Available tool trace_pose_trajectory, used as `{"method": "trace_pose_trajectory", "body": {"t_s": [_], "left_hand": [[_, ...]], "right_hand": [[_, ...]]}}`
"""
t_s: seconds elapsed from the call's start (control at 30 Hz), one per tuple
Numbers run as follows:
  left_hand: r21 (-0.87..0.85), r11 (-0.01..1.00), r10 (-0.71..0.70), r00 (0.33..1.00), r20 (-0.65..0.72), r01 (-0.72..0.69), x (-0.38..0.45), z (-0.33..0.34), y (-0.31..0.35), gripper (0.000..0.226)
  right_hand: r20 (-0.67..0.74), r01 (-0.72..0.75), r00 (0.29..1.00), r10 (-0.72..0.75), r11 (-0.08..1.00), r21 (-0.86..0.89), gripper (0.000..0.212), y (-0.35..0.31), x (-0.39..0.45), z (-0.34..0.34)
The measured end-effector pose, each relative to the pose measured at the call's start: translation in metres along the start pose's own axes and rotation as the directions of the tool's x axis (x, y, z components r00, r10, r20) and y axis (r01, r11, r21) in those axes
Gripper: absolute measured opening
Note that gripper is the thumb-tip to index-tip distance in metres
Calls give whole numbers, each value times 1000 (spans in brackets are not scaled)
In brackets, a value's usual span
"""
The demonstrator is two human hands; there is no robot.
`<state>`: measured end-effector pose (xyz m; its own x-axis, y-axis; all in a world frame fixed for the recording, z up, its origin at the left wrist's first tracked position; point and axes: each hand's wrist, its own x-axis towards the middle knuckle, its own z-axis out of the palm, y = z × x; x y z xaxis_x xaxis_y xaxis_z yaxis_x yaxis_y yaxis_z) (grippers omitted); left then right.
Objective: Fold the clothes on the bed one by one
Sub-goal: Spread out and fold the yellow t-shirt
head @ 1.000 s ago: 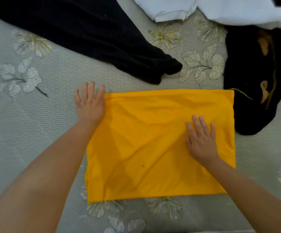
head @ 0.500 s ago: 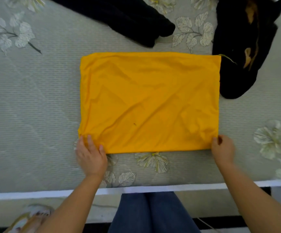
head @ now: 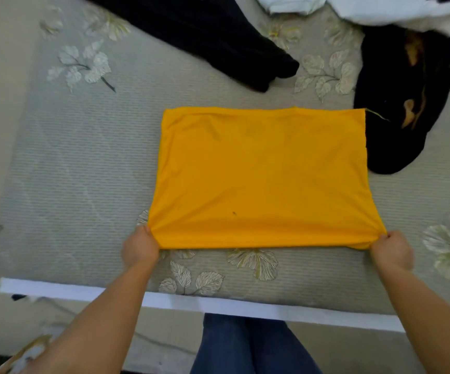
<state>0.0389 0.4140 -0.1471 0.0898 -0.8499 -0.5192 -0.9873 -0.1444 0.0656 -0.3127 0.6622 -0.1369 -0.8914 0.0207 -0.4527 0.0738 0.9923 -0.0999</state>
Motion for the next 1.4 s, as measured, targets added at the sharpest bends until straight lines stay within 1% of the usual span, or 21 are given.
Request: {"method": "trace_pose_trajectory", "body": {"t_s": [0.07, 0.13, 0.2, 0.27, 0.33, 0.47, 0.6, 0.7, 0.77, 0.87, 0.97, 1.07, 1.13, 1.17, 1.2, 1.23, 1.27, 1.3, 1.33, 1.37, 1.4], "left_hand": [[53, 998, -16, 1000, -12, 16, -9, 3, 2, 29], [84, 996, 17, 997, -76, -10, -18, 4, 7, 26], [116, 983, 161, 975, -153, -144, -24, 4, 16, 32], [146, 944, 319, 932, -174, -296, -22, 0, 33, 37], [150, 916, 396, 900, -184, -372, -9, -6, 56, 37], [15, 943, 324, 906, -271, -332, 37, -27, 112, 39], [-143, 945, 238, 917, -321, -295, 90, -46, 152, 48], [-224, 958, 114, 956, -270, -177, 125, -50, 167, 44], [-256, 949, 111, 956, -271, -182, 142, -48, 171, 35], [-298, 914, 170, 926, -337, -276, 153, -46, 168, 28], [-225, 921, 235, 916, -326, -317, 162, -47, 161, 27], [-49, 946, 290, 907, -304, -319, 163, -48, 160, 29], [21, 953, 293, 900, -323, -303, 156, -48, 161, 35], [50, 943, 327, 884, -335, -329, 150, -47, 161, 39], [86, 917, 394, 854, -341, -389, 143, -45, 163, 43], [126, 873, 484, 808, -335, -471, 135, -43, 166, 45], [158, 811, 582, 748, -318, -564, 126, -41, 169, 44], [189, 720, 691, 664, -287, -668, 116, -37, 176, 42], [229, 607, 792, 557, -251, -761, 106, -31, 186, 40], [272, 487, 872, 441, -215, -830, 95, -25, 198, 38], [321, 353, 935, 319, -155, -879, 83, -19, 211, 34]], "right_hand": [[7, 17, 1000, -16, 998, -65, 24, -4, 0, -3], [-33, 75, 996, -81, 985, -157, 24, -8, -6, -5], [-95, 245, 958, -269, 947, -209, 32, -13, -13, -2], [-85, 468, 865, -494, 856, -219, 41, -20, -22, 5], [-41, 621, 765, -643, 753, -218, 41, -37, -30, 16], [73, 778, 614, -786, 587, -222, 42, -79, -40, 39], [206, 821, 565, -799, 519, -237, 47, -101, -34, 62], [308, 814, 576, -757, 496, -303, 60, -99, -25, 76], [278, 825, 560, -780, 497, -267, 81, -97, -23, 79], [251, 823, 558, -791, 489, -290, 77, -102, -25, 73], [276, 801, 587, -761, 496, -335, 75, -110, -29, 70], [314, 809, 582, -750, 497, -315, 78, -112, -29, 67], [317, 820, 570, -758, 496, -286, 87, -112, -31, 67], [335, 815, 580, -743, 519, -259, 92, -110, -30, 66], [349, 806, 591, -728, 552, -213, 92, -110, -30, 63], [325, 794, 603, -728, 586, -161, 83, -111, -31, 57], [252, 769, 635, -730, 629, -114, 66, -111, -33, 53], [136, 727, 686, -715, 680, -91, 51, -107, -32, 47], [2, 659, 749, -663, 745, -101, 44, -101, -30, 42], [-98, 572, 808, -581, 813, -107, 42, -92, -26, 35], [-146, 469, 866, -478, 878, -94, 43, -82, -22, 28]]}}
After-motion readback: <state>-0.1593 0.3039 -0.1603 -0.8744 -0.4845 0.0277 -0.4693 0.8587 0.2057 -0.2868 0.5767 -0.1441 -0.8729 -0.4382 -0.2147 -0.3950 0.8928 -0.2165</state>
